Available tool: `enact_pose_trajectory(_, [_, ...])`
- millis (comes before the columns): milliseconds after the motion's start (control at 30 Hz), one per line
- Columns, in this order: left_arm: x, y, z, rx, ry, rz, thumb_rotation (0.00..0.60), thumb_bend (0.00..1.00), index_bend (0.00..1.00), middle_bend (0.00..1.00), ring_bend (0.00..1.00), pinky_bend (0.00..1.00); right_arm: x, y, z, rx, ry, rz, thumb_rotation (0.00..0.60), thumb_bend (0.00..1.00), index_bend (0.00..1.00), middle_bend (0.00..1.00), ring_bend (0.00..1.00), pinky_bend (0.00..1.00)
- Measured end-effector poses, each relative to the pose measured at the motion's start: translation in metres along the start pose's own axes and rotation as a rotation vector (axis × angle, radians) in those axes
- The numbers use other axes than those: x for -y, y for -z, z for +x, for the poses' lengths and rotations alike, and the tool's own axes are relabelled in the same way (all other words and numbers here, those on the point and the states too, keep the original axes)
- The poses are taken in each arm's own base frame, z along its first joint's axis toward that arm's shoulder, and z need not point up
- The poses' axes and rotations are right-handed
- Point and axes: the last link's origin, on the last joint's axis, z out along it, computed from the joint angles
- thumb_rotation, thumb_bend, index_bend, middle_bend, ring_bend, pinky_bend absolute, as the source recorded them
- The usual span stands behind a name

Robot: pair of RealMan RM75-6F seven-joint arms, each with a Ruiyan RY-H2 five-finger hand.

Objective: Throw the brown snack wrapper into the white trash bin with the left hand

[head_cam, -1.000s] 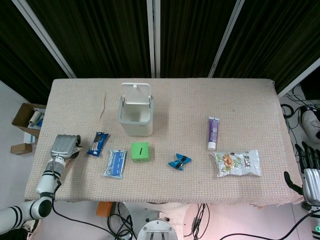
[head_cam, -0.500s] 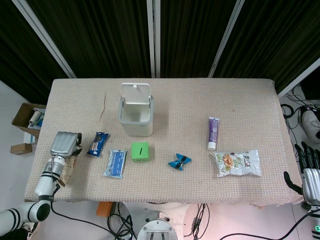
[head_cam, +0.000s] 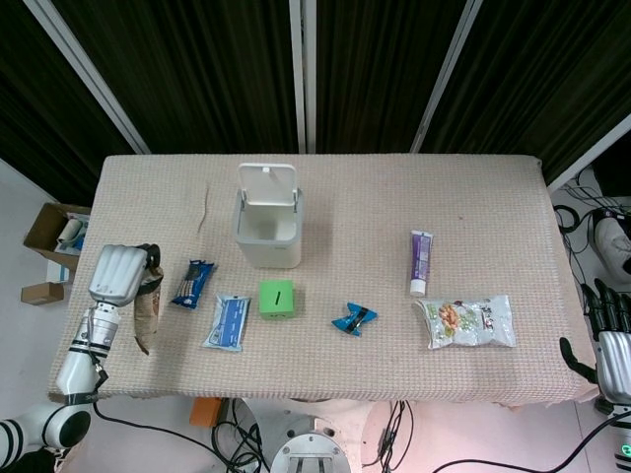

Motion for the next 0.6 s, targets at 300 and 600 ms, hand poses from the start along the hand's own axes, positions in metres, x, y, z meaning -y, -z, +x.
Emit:
enact_pose_trajectory(300, [-0.017, -0.001, 0.053, -0.233, 0.045, -0.084, 0.6, 0.47, 0.77, 0.84, 0.87, 0.98, 0.001, 0.0, 0.001, -0.006, -0.003, 0.005, 0.6, 0.3, 0.0, 0.0, 0.0, 0.0])
enact_pose_trajectory(600, [-0.055, -0.035, 0.112, -0.494, 0.138, -0.189, 0.6, 0.47, 0.77, 0.84, 0.87, 0.98, 0.001, 0.001, 0.003, -0.013, -0.008, 0.003, 0.6, 0.3, 0.0, 0.0, 0.0, 0.0])
